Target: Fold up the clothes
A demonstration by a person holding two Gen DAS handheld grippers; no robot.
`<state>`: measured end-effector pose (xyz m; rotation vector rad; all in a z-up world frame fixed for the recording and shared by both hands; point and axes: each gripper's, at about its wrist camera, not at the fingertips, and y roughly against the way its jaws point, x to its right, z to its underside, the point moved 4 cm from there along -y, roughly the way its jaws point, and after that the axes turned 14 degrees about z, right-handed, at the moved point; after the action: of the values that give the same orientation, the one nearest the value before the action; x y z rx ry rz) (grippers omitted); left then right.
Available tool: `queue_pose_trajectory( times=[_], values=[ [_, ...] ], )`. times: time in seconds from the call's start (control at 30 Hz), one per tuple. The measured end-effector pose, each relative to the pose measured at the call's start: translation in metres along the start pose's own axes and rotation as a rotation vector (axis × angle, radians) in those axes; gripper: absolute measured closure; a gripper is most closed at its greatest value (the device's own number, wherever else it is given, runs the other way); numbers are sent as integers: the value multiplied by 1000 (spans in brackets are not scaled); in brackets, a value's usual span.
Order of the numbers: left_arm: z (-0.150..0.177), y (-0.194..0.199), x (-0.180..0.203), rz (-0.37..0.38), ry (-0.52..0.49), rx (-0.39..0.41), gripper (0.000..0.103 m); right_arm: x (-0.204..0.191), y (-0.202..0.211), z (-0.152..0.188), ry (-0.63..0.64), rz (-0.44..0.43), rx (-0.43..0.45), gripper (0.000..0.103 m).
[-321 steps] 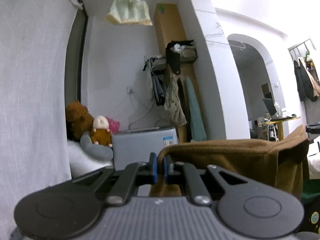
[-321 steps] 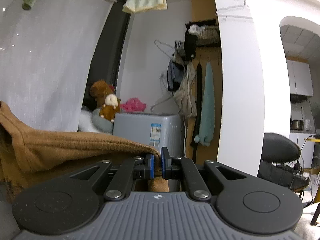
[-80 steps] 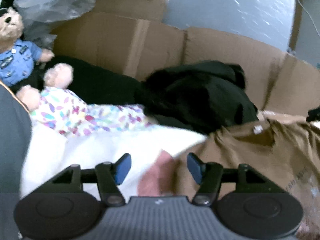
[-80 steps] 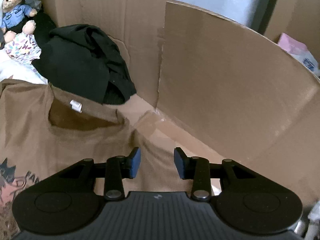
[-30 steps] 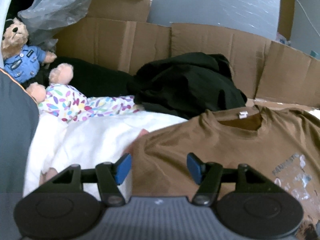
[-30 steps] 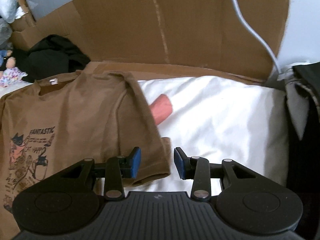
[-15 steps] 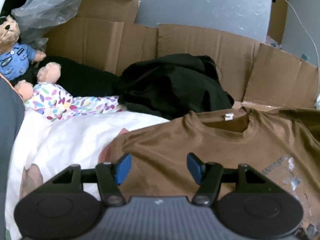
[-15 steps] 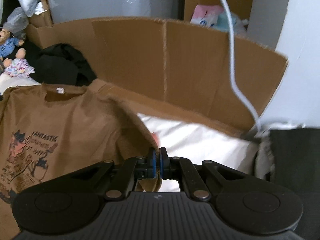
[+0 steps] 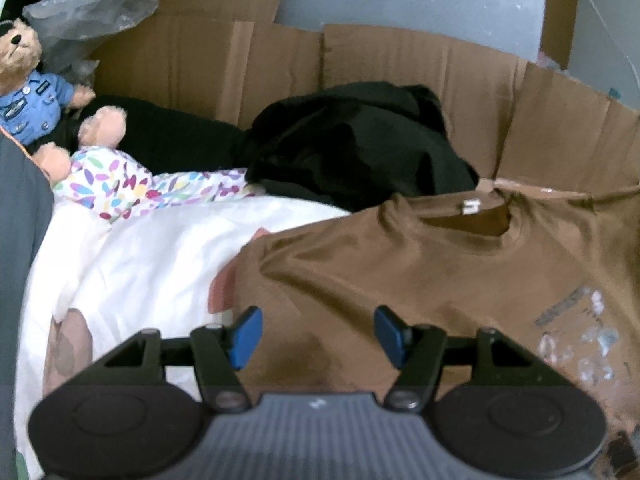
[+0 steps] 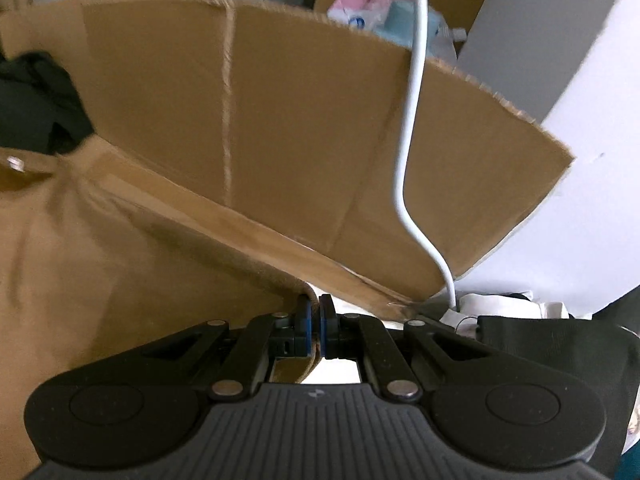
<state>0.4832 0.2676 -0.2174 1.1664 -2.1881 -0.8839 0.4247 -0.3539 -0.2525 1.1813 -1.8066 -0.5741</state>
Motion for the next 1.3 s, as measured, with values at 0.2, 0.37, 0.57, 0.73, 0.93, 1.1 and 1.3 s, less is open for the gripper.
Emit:
queue_pose_trajectory(
  times=[0.2, 0.37, 0.57, 0.73, 0.93, 1.1, 1.3],
  values=[
    [7, -10, -18, -48, 29, -23, 38, -7, -38, 6, -1, 44, -43, 99],
    [13, -14, -23, -69, 32, -48, 38, -10, -55, 7, -33, 92, -47, 99],
    [11, -14, -19, -80, 23, -53, 38, -3, -53, 10, -124, 61, -12, 84],
    [10, -9, -11, -71, 26, -36, 38, 9, -28, 24, -191, 9, 27, 68],
    [6, 3, 0, -51, 39, -7, 38, 13, 3, 54, -236, -19, 4, 68],
    [6, 20, 6, -26, 59, 10, 38, 6, 25, 76, -278, -49, -12, 68],
    [5, 56, 9, -13, 128, 56, 38, 3, 48, 95, -319, -86, -15, 68]
  ],
)
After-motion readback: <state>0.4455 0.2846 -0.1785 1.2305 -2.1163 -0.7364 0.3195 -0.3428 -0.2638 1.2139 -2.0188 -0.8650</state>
